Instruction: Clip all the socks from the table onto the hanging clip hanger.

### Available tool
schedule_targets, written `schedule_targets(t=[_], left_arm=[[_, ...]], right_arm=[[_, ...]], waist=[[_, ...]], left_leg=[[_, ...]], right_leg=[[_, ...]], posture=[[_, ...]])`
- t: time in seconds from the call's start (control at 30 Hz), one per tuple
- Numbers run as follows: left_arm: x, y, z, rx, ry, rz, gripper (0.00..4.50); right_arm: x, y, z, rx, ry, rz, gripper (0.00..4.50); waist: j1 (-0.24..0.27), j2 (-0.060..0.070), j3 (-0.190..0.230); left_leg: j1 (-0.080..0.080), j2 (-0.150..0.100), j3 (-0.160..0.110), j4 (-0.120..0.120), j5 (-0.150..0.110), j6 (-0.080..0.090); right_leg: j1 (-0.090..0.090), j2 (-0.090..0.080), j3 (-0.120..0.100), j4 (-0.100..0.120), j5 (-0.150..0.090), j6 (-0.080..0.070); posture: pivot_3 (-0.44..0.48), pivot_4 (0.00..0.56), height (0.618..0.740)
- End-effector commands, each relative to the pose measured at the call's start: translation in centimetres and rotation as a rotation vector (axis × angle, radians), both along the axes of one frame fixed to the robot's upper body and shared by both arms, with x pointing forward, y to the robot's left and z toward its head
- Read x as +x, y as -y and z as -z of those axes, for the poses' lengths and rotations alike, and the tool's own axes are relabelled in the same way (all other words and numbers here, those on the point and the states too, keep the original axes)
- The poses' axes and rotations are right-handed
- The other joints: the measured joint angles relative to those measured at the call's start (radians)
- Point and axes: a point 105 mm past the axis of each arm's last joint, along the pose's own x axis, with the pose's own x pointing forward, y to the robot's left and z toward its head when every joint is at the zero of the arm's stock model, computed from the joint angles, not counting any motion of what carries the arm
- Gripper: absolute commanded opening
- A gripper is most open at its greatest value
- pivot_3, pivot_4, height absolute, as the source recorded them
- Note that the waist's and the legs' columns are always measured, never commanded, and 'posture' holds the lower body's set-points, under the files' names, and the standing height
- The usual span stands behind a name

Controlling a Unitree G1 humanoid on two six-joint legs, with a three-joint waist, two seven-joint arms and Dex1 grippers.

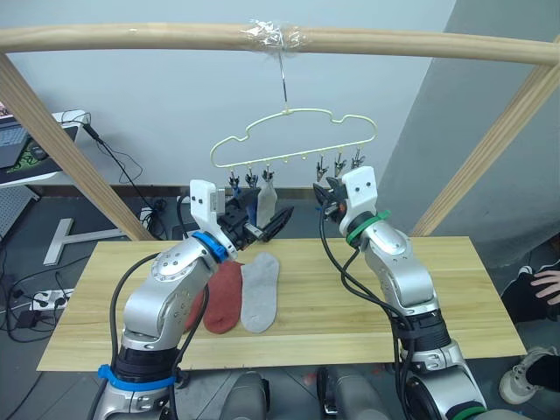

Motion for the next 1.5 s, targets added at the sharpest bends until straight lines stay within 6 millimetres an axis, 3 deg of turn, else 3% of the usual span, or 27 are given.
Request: schedule_targets(t=[0.03, 0.27, 0.57, 1.5], left_arm=[[-0.4, 0.6, -2.2, -0.017, 0.082, 0.016, 4.5], [-0.3, 0.6, -2.7, -0.018, 0.094, 0.018, 4.5], [-0.3, 0.6, -2.8, -0.003, 0.105, 0.022, 4.5], [-0.7, 0.8, -5.4, -0.006, 0.162, 0.092, 4.5]], right_arm=[[0.5, -0.6, -2.2, 0.063, 0.048, 0.009, 1.51], [1.5, -0.2, -2.0, 0.11, -0.008, 0.063, 1.51], [1.7, -1.2, -1.2, 0.146, -0.091, 0.025, 1.51], [3.2, -2.3, -3.4, 0.195, -0.046, 0.025, 1.51]], waist=[[-0.001, 0.0, 0.0], [0.0, 0.0, 0.0], [0.0, 0.0, 0.0], [0.0, 0.0, 0.0]], left_leg=[[0.0, 0.0, 0.0, 0.0, 0.0, 0.0], [0.0, 0.0, 0.0, 0.0, 0.0, 0.0], [0.0, 0.0, 0.0, 0.0, 0.0, 0.0], [-0.001, 0.0, 0.0, 0.0, 0.0, 0.0]], right_leg=[[0.0, 0.0, 0.0, 0.0, 0.0, 0.0], [0.0, 0.0, 0.0, 0.001, 0.0, 0.0], [0.0, 0.0, 0.0, 0.001, 0.0, 0.0], [-0.001, 0.0, -0.001, 0.001, 0.0, 0.0]], posture=[[0.042, 0.137, 0.74], [0.045, 0.139, 0.74], [0.041, 0.14, 0.74], [0.051, 0.146, 0.74]])
